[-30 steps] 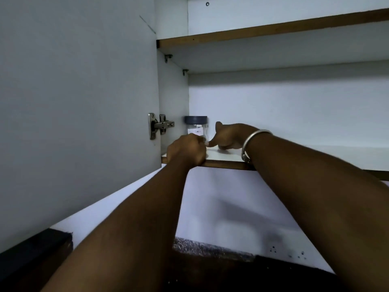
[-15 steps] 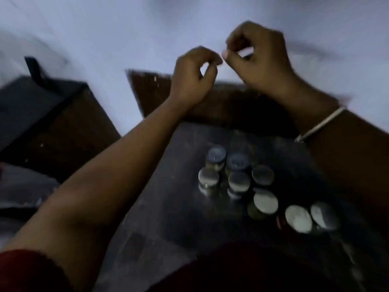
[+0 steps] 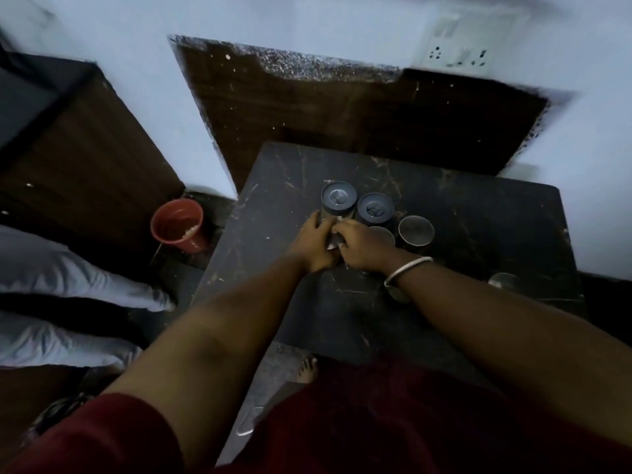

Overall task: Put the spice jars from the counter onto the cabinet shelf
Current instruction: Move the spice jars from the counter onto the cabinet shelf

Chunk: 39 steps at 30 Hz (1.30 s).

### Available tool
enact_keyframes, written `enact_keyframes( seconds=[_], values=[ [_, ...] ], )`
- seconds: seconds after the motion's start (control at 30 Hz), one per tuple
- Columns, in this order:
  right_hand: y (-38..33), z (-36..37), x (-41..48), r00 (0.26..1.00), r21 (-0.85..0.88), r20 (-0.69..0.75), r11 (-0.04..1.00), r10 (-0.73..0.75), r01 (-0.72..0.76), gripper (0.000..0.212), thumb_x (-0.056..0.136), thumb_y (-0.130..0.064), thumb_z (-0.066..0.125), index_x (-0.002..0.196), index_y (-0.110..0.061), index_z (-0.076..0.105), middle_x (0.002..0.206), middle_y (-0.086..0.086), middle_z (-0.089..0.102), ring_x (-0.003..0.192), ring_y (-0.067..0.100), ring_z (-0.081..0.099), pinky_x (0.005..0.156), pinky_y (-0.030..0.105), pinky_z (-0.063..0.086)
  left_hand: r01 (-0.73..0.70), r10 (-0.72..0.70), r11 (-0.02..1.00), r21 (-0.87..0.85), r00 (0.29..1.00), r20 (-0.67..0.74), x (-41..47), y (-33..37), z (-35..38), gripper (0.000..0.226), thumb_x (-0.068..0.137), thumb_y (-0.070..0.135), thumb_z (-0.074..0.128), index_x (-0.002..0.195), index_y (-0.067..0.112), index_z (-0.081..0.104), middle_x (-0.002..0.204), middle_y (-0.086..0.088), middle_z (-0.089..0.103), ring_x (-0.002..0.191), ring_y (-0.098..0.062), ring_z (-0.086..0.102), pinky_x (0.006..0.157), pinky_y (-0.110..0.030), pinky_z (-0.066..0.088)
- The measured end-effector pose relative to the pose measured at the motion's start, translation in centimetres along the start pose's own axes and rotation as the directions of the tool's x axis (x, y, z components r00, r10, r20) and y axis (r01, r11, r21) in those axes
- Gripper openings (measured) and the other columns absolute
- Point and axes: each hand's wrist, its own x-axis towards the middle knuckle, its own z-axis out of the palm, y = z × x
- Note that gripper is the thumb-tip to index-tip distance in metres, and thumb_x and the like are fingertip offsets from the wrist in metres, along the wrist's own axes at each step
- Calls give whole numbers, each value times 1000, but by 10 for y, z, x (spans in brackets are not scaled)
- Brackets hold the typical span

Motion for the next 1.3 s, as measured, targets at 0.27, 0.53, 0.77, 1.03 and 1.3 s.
enact_keyframes(
  seconds=[0.27,0.53,0.77,1.03,1.3],
  values=[
    [-8,-22,-18,994,255,-104,966,-19,45,67,80,-24,66,144,-12,51,154,14,43,139,24,45,113,34,40,-99,16,956,-275,957,-289,-5,7,-29,49,75,27,90,119,12,74,113,-10,71,107,-27,66,96,-47,53],
    [-65,-113,-62,866,692,-493,565,-85,449,77,79,-24,68,145,-46,35,134,-17,58,122,10,63,87,25,57,-329,121,758,-563,919,-375,-42,130,-164,65,69,79,76,93,19,77,91,-2,78,84,-15,74,77,-40,60],
    [-110,-216,-89,709,609,-661,374,-247,699,79,89,-16,59,156,-44,28,137,-1,62,120,23,64,93,38,56,-651,314,391,-650,758,-571,-84,214,-226,36,100,39,52,114,8,66,101,-9,72,90,-19,70,73,-27,58],
    [-129,-265,-110,673,475,-668,513,-318,714,89,83,-23,66,153,-56,21,135,-12,62,119,18,65,95,37,57,-718,377,243,-652,690,-618,-84,259,-253,31,95,40,58,106,11,64,95,-11,67,84,-24,66,72,-34,56],
    [-190,-406,-106,553,13,-737,809,-390,588,99,72,-68,71,152,-55,14,125,-29,61,107,-9,66,85,13,56,-873,452,140,-467,476,-754,-44,324,-369,49,89,53,62,108,9,68,101,-18,71,93,-26,68,79,-38,59]
  ],
)
